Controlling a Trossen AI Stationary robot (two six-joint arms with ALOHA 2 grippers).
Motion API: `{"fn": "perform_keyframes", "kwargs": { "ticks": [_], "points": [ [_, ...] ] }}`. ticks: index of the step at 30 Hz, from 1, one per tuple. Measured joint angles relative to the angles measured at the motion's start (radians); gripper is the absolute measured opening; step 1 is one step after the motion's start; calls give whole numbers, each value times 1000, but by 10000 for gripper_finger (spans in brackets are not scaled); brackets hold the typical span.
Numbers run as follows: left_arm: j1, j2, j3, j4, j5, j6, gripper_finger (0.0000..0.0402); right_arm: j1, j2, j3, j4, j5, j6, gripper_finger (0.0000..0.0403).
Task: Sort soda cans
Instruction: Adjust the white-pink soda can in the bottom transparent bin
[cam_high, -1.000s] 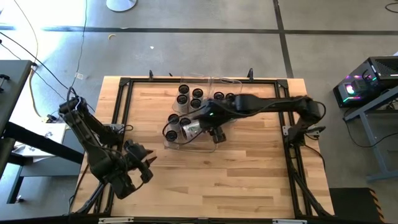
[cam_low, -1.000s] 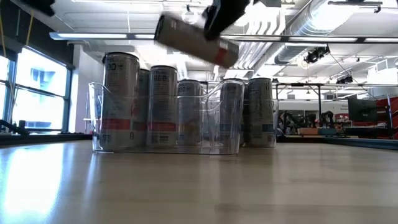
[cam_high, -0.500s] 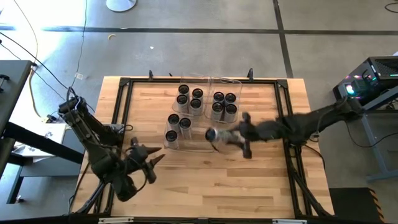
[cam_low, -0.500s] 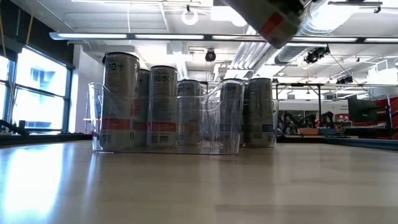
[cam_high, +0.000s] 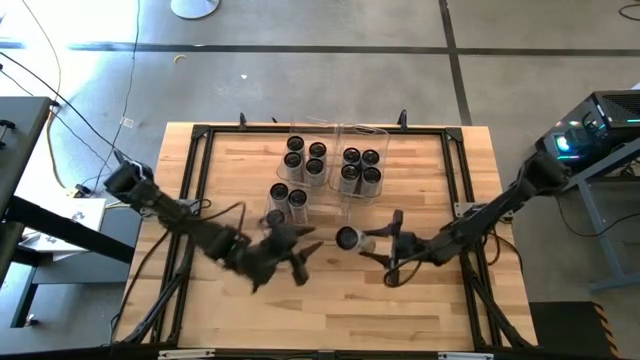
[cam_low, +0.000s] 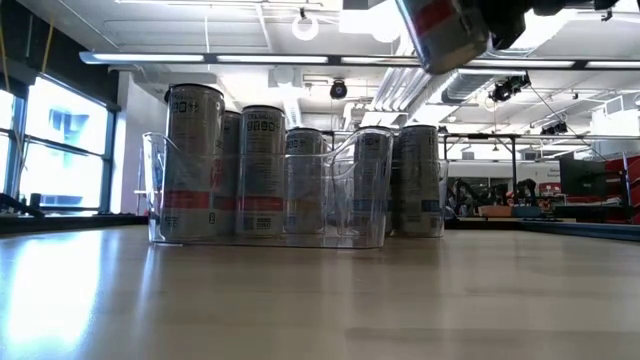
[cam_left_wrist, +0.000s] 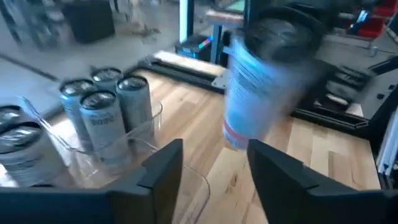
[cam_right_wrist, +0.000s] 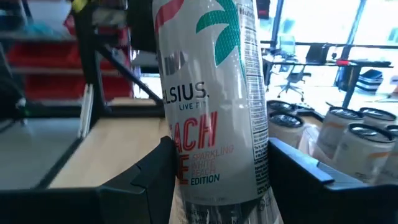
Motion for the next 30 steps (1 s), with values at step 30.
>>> {"fn": "perform_keyframes", "kwargs": {
  "ticks": [30],
  "points": [
    [177,46,0,299,274,456,331,-86,69,30,4,-12,49,193]
  ]
}}
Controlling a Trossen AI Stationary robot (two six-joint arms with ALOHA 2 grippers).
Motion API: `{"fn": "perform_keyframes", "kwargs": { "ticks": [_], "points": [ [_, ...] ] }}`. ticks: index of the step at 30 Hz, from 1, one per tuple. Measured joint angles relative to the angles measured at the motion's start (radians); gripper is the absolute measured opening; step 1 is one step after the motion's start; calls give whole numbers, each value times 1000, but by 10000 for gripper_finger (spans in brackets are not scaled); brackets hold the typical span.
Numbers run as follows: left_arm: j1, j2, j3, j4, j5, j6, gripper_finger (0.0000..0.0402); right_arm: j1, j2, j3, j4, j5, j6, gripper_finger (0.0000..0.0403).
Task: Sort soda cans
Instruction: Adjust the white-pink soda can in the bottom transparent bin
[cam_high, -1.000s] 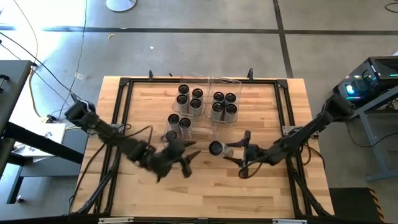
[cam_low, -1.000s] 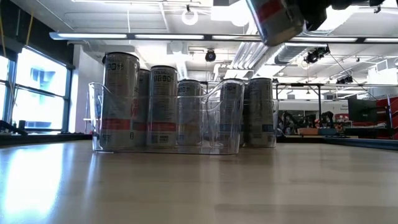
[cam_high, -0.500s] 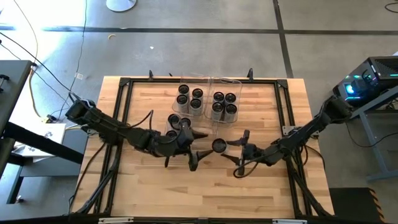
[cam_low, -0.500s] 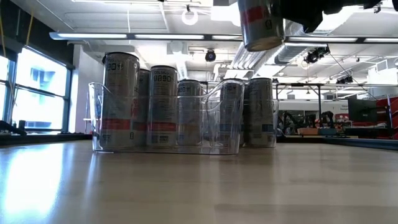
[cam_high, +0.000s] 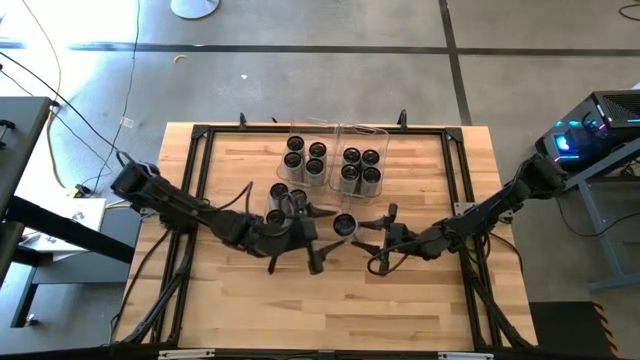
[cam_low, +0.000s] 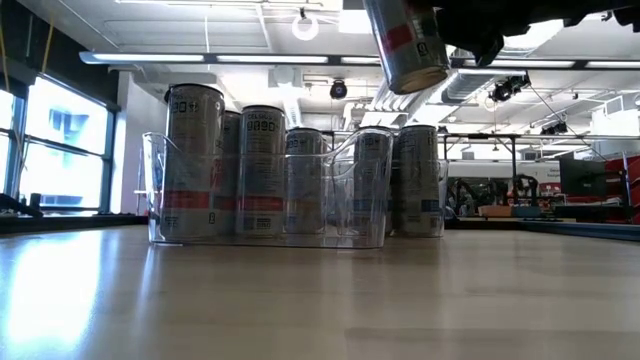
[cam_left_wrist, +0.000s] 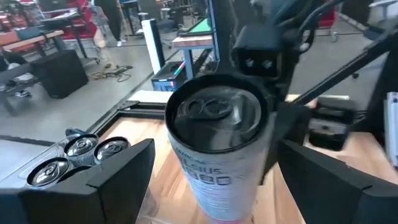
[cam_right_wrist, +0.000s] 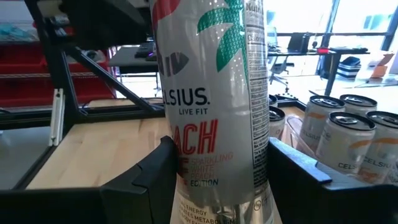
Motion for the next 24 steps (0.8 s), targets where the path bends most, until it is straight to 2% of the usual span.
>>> {"fn": "perform_keyframes", "kwargs": {
  "ticks": [7,12,18,21,24],
  "points": [
    [39,45,-1,85,16,-27,331,-10,0,0,3,-14,3,193],
    [48,45,-1,147,114,-38,331,-9,0,0,1,-24,0,193],
    [82,45,-1,146,205,-124,329,-10,0,0,-3,-20,0,193],
    [97,45,-1,143,238,-125,315,-10,0,0,-4,-18,2,193],
    [104,45,-1,130,261,-124,284,-10,0,0,-6,-18,4,196]
  ]
}}
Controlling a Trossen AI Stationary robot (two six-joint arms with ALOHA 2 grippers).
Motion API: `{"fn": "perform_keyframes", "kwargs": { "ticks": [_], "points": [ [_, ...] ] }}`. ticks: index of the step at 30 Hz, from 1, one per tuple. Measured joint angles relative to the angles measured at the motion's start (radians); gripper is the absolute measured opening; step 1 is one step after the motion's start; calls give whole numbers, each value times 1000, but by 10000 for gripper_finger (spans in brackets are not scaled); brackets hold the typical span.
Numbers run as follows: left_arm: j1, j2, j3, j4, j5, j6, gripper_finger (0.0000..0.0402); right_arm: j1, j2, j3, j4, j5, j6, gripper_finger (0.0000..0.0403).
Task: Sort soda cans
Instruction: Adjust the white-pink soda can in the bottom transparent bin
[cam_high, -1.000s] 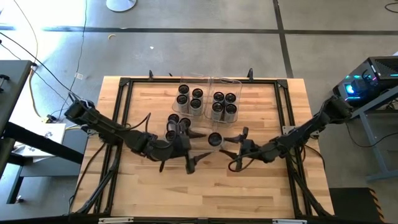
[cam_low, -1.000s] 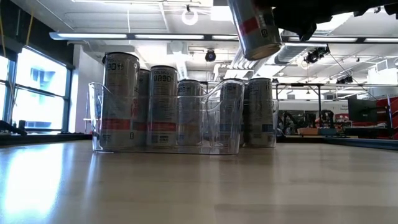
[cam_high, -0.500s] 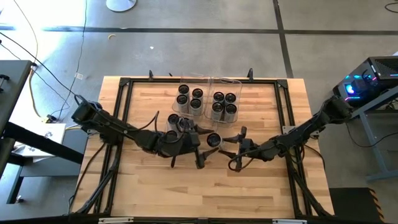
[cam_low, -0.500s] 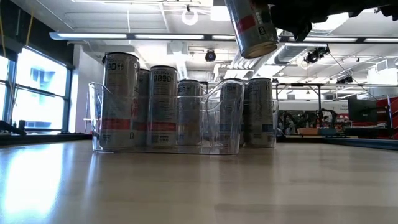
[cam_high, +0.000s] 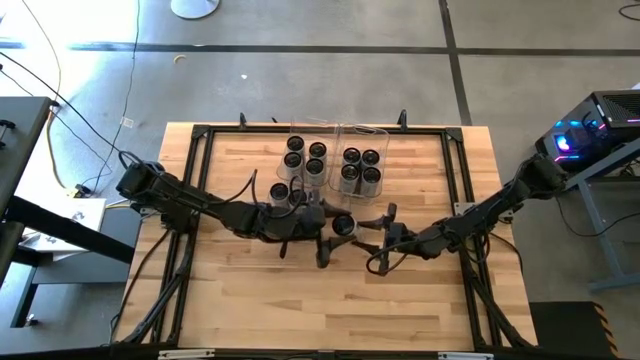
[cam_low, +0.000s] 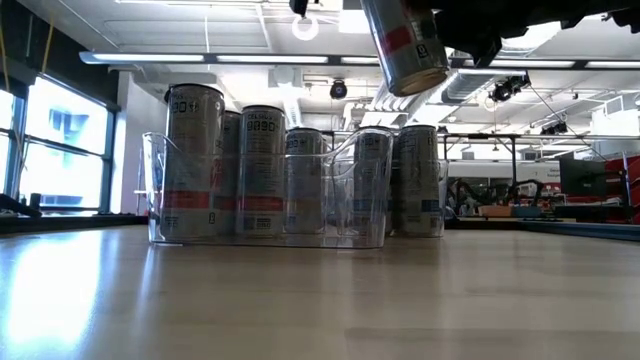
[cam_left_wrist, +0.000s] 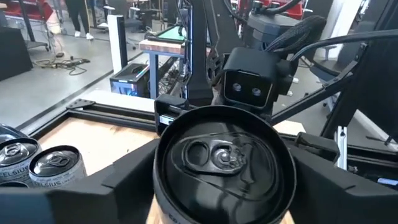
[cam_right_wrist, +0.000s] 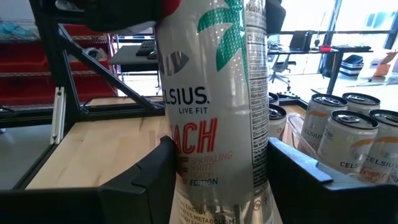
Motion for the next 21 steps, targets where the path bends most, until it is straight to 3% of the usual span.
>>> {"fn": "perform_keyframes", "kwargs": {
  "ticks": [3,10,17,21],
  "points": [
    [0,0,0,-4,8,10,247,0,0,0,-4,2,0,198],
    [0,-5,0,-30,36,25,245,-2,0,0,-28,-11,-5,211],
    [-3,-45,-1,-156,49,26,245,-65,-4,0,-59,-190,-3,288],
    [-11,-72,2,-283,-2,-22,245,-108,-13,0,-64,-202,26,312]
  ]
}}
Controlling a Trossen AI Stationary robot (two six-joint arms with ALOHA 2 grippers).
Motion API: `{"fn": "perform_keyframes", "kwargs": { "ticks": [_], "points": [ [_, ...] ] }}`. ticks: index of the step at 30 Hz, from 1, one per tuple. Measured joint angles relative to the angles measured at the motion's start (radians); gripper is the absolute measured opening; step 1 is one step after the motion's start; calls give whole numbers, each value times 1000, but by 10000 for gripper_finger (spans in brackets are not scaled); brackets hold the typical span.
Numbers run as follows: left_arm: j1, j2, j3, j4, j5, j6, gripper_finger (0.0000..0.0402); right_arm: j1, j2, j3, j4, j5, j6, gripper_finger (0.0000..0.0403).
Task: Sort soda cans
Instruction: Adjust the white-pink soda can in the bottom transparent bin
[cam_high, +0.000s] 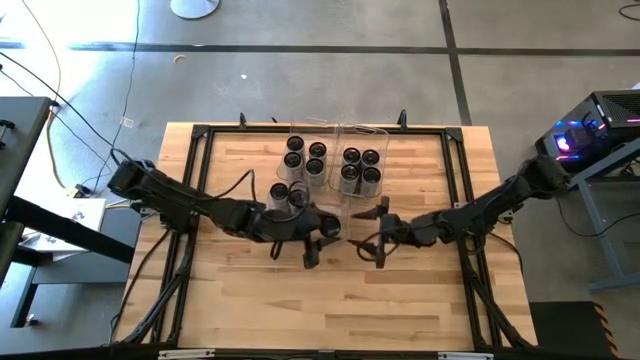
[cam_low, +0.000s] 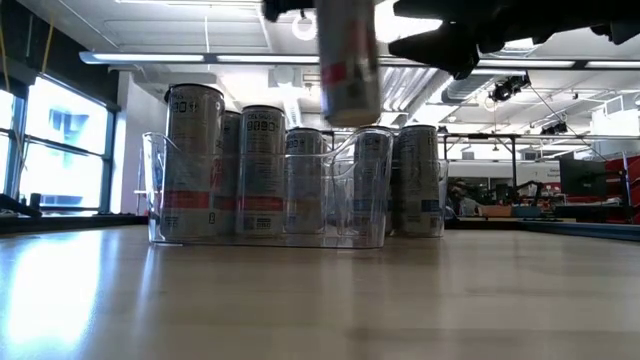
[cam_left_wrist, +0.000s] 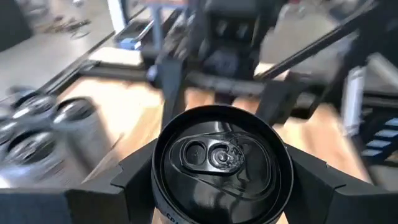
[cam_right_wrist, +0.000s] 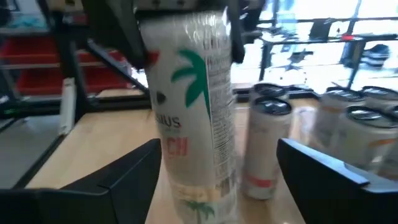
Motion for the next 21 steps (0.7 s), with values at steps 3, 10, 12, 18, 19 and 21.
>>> {"fn": "perform_keyframes", "kwargs": {
  "ticks": [3,10,12,18,19,21],
  "points": [
    [-11,-21,0,-94,-89,-36,245,-17,-21,0,-5,54,-11,315],
    [-34,-89,1,-410,-239,-247,245,-19,-59,0,-29,172,-77,316],
    [-33,-101,-2,-486,-257,-315,245,-19,-59,0,-32,172,-79,316],
    [-30,-89,-2,-587,-255,-395,245,-21,-59,0,-46,172,-75,316],
    [-30,-87,-3,-589,-253,-396,245,-23,-59,0,-45,172,-75,316],
    [-28,-81,-3,-589,-257,-398,245,-28,-59,0,-47,172,-72,316]
  ]
}}
